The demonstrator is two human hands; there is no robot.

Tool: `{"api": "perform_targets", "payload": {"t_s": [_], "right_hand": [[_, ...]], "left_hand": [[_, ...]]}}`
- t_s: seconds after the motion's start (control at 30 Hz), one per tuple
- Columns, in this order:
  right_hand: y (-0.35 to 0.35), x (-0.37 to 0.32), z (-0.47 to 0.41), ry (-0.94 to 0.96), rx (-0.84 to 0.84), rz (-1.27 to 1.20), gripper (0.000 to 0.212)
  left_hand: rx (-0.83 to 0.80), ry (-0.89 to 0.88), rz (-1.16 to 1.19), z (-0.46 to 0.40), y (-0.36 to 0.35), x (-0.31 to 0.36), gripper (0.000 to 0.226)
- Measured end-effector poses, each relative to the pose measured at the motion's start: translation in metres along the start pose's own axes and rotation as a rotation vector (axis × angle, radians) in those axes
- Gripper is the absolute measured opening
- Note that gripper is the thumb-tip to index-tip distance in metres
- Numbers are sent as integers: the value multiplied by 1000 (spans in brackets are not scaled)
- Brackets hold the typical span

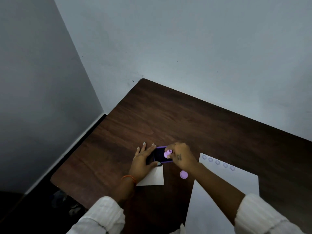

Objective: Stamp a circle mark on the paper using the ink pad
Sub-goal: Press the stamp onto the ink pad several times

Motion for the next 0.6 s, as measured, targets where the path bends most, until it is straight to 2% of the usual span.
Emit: {"api": "perform_targets", "payload": {"t_s": [0.2, 0.33, 0.4, 0.5, 0.6], "right_hand": [[-18, 6, 3, 78, -76, 312, 29], [-14, 10, -3, -27, -62, 232, 23], [-14, 10, 0, 18, -3, 223, 23], [-20, 7, 1, 148, -50, 371, 29], [-19, 9, -3, 163, -46, 355, 29]], "left_hand": [[-11, 9, -21, 0, 0, -1, 67], [5, 0, -22, 0, 0, -1, 67], [2, -1, -25, 0, -1, -1, 68], [-10, 3, -24, 0, -1, 0, 67], [-11, 4, -29, 0, -1, 0, 67]]}}
Point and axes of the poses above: each hand's wrist, its own z-axis away from the middle knuckle, its own y-axis out of the back of the hand, x = y × z, the point moved 6 cm from there along -z, towards the middle knuckle, and after that the axes turned 15 degrees about -y, right-handed, at the moved point
